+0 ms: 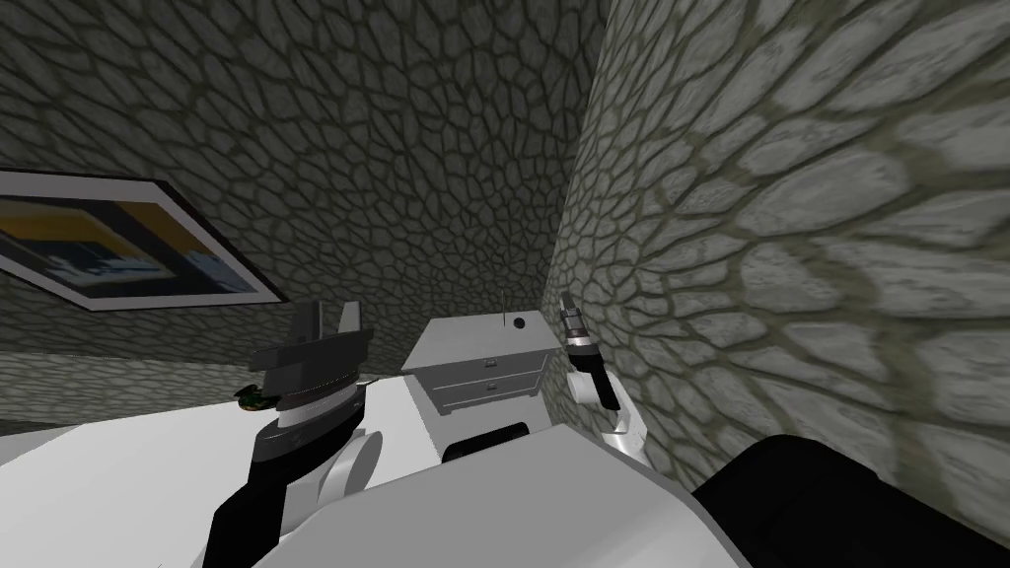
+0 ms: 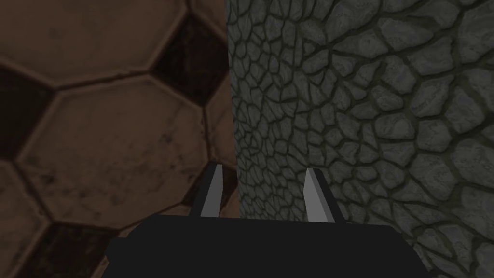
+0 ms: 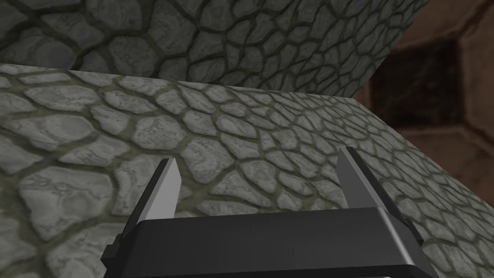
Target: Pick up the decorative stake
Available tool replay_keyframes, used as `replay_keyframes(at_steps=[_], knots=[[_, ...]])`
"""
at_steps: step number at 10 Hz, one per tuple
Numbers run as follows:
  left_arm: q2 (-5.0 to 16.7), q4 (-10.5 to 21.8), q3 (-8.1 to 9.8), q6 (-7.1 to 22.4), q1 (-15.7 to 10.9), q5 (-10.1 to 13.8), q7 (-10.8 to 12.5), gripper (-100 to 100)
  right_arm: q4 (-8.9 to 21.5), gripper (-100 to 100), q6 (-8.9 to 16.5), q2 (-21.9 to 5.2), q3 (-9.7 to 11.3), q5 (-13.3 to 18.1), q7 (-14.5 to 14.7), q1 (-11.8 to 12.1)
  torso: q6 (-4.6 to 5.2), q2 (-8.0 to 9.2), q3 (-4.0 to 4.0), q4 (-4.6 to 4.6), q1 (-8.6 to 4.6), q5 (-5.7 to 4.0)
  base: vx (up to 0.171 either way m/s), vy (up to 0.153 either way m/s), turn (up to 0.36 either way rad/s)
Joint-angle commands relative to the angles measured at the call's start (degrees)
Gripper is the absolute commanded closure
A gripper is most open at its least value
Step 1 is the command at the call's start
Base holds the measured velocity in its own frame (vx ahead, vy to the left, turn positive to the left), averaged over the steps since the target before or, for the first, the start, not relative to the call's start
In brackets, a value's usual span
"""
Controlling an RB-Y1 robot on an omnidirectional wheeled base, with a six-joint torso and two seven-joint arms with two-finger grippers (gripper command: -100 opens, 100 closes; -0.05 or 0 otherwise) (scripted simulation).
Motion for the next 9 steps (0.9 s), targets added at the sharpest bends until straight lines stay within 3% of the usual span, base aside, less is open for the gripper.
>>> replay_keyframes(at_steps=[1,2,3,5,6,7,8,9], knots=[[0.0,0.0,0.0,0.0,0.0,0.0,0.0,0,2.26,-100,1.52,-0.64,-2.6,0.72,2.86,-2.47,0.0,0.0,0.0,0.0,0.0,0.0,-0.184,0.136,0.107],[0.0,0.0,0.0,0.0,0.0,0.0,0.0,0,3.63,-100,2.51,-1.03,-4.23,1.14,4.61,-3.87,0.0,-0.05,-0.03,-0.01,0.03,0.01,-0.155,0.121,0.106],[0.0,0.0,0.0,0.0,0.0,0.0,0.0,0,3.63,-100,2.51,-1.03,-4.37,1.14,5.01,-3.87,-0.01,-0.15,-0.08,-0.03,-0.03,0.0,-0.11,0.083,0.04],[0.0,0.0,0.0,0.0,0.01,0.0,0.0,0,6.74,-100,4.73,-1.77,-8.09,2.02,8.84,-6.79,0.0,-0.32,-0.18,-0.07,-0.13,-0.03,-0.135,0.129,0.131],[0.0,0.0,0.0,0.0,0.0,0.0,0.0,0,6.74,-100,4.73,-1.77,-8.15,2.02,9.29,-6.79,-0.01,-0.22,-0.13,-0.05,0.03,0.01,-0.103,0.105,0.04],[0.0,0.0,0.01,0.0,0.02,0.0,0.0,0,8.47,-100,5.94,-2.1,-10.15,2.47,11.48,-8.29,0.03,-0.32,-0.17,-0.06,-0.11,-0.01,-0.065,0.08,0.095],[0.01,0.0,0.01,0.0,0.01,0.0,0.0,0,8.47,-100,5.94,-2.1,-10.15,2.47,11.63,-8.29,0.01,-0.44,-0.25,-0.09,-0.2,-0.04,-0.045,0.06,0.066],[0.01,0.0,0.01,0.0,0.02,0.0,0.0,0,10.31,-100,7.21,-2.42,-12.19,2.92,13.88,-9.82,0.02,-0.54,-0.3,-0.11,-0.29,-0.06,-0.065,0.072,0.112]])
